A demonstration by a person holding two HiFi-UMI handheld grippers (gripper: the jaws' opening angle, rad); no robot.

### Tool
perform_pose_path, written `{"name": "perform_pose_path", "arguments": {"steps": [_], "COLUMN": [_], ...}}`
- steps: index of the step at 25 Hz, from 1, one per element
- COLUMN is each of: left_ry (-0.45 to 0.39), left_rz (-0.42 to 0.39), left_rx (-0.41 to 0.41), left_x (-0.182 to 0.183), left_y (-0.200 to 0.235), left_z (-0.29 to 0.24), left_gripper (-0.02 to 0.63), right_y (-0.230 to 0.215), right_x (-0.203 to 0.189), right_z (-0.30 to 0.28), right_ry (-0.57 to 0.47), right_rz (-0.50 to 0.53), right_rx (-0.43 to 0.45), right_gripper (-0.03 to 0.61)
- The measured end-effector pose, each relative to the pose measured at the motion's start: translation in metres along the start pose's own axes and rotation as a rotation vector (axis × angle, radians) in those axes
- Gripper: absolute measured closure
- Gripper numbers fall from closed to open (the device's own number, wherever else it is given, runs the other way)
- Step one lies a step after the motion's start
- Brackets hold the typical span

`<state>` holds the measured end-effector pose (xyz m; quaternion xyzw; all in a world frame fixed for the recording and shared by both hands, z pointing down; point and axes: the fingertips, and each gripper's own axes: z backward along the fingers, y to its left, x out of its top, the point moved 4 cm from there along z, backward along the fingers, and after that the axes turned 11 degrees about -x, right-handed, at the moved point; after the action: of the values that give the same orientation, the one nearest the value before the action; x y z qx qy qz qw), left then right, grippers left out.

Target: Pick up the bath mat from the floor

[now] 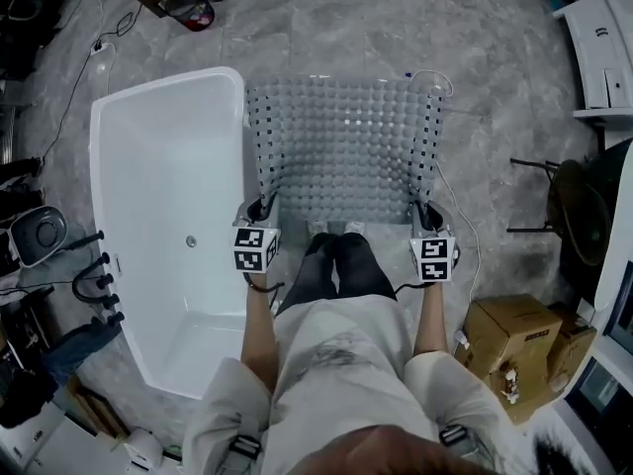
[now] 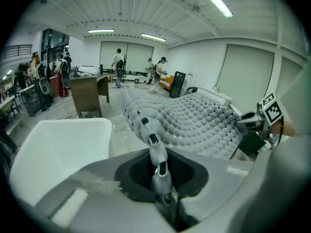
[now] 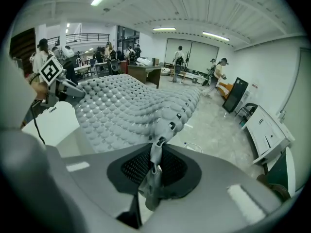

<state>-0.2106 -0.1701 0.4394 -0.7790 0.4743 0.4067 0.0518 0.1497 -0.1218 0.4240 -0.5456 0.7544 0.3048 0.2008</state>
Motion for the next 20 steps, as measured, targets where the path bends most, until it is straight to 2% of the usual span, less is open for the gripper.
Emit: {"name": "perform_pose_path", "arguments": {"steps": [11, 20], "left_ry": [-0.102, -0.159], "left_rz": [-0.039, -0.101], "left_rx": [0.000, -0.001], "left_x": [0.060, 0.101], "left_y": [-0.008, -0.023], "left_z": [0.042, 0.081], "left_gripper": [0.568, 0.568], "right_y": [-0.022, -0.035], "right_x": [0.065, 0.100], "right_z": [0.049, 0.087], "right_ry": [-0.120, -0.193], "right_rz": [0.027, 0.041], "right_rx": [-0.035, -0.056], "right_gripper": [0.535, 0.535]}}
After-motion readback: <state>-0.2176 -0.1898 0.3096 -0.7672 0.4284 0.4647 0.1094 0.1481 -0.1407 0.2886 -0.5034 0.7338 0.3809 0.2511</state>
